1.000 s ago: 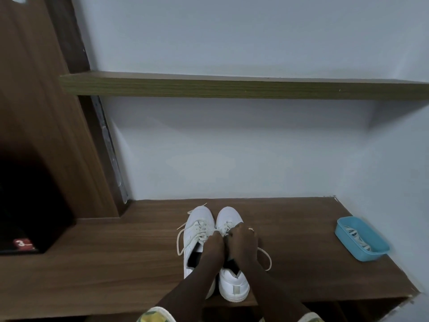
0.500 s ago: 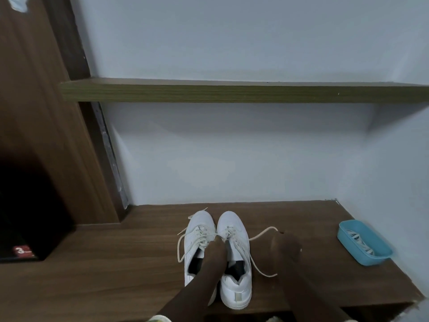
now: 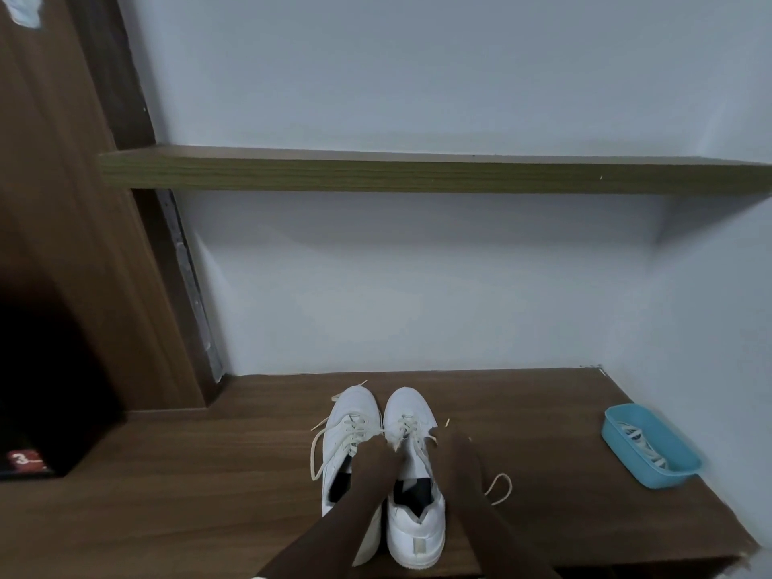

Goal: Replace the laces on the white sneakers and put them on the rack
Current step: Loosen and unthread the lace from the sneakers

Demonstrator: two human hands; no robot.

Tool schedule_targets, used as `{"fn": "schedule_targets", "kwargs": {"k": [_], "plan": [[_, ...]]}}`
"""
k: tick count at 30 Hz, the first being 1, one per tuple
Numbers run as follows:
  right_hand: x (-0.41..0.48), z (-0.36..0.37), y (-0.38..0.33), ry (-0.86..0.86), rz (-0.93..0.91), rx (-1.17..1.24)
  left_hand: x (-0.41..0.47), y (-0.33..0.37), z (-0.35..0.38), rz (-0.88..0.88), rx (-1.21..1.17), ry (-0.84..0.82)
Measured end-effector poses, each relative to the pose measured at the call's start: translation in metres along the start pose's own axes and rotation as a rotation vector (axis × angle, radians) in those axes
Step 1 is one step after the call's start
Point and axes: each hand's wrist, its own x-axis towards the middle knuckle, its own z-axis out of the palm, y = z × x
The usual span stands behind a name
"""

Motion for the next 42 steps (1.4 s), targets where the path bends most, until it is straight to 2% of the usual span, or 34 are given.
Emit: {"fn": "schedule_targets", "kwargs": {"k": [3,13,19,23,26,32,37,39,42], "plan": [[0.006,0.011,-0.007,-0.021,-0.021,0.012,0.005,0.002,0.000,-0.010,-0.031,0.030],[0.031,0.022,-0.022,-0.090,-0.150,-0.020,0.016,0.008,0.003,0.109,0.295,-0.025],[0.030,0.039,-0.027,-0.043,-0.038,-0.075,0.020,0.004,0.000,0.123,0.288,-0.063],[0.033,0.034,-0.027,0.087,-0.105,-0.152,0.020,0.001,0.000,0.128,0.264,-0.054],[0.039,0.043,-0.020,0.034,-0.195,-0.165,0.020,0.000,0.002,0.105,0.230,-0.045],[0.039,0.034,-0.011,0.043,-0.111,0.144,0.018,0.002,0.004,0.108,0.283,-0.032],[0.045,0.044,0.007,0.147,0.284,0.496,0.018,0.005,0.005,0.111,0.326,-0.016],[0.050,0.051,0.012,0.131,0.280,0.540,0.016,0.006,0.004,0.116,0.330,-0.006],[0.038,0.037,-0.004,0.062,0.112,0.458,0.012,0.008,0.004,0.120,0.354,-0.013]]}}
